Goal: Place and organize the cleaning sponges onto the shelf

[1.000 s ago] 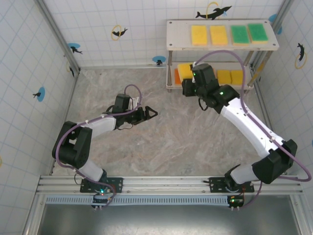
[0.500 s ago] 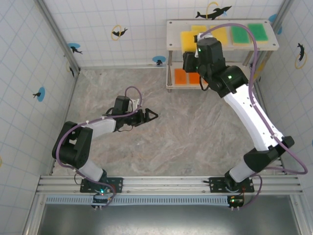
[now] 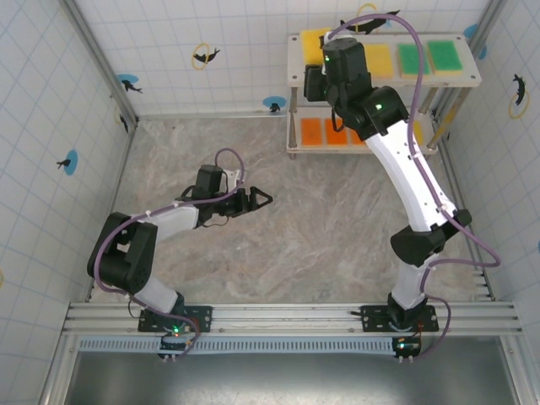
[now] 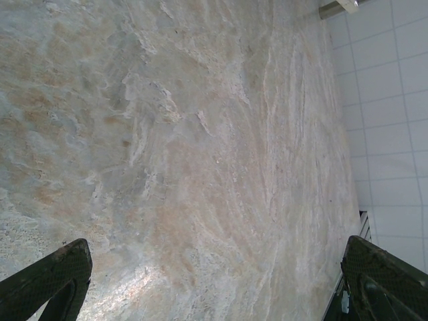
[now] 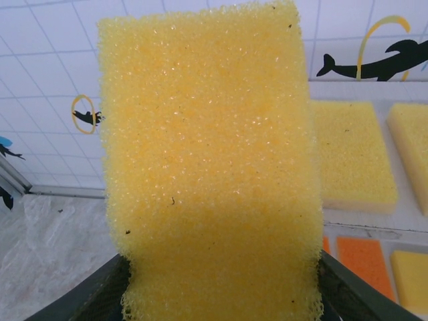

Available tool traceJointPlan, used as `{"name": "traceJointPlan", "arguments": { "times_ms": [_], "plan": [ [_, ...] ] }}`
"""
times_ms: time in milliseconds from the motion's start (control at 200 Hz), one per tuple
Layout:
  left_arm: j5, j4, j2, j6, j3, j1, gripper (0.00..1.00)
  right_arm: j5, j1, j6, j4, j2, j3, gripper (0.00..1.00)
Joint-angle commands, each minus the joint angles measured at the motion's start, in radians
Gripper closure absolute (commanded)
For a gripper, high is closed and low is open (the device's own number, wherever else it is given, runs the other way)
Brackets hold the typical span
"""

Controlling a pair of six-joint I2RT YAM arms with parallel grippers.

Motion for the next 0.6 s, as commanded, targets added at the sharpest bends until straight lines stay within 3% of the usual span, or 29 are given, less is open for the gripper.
{"name": "traceJointPlan", "arguments": {
  "times_ms": [0,596],
  "plan": [
    [0.013,-0.014,-0.029,0.026,-0.002,0.009,0.02,0.031,-0.012,-0.013,0.015,0.028,0.045,0.38],
    [-0.013,-0.058,-0.063,0.030,0.000,0.012,0.02,-0.040,-0.082,0.023,0.114,0.108,0.072,0.37]
  ]
}}
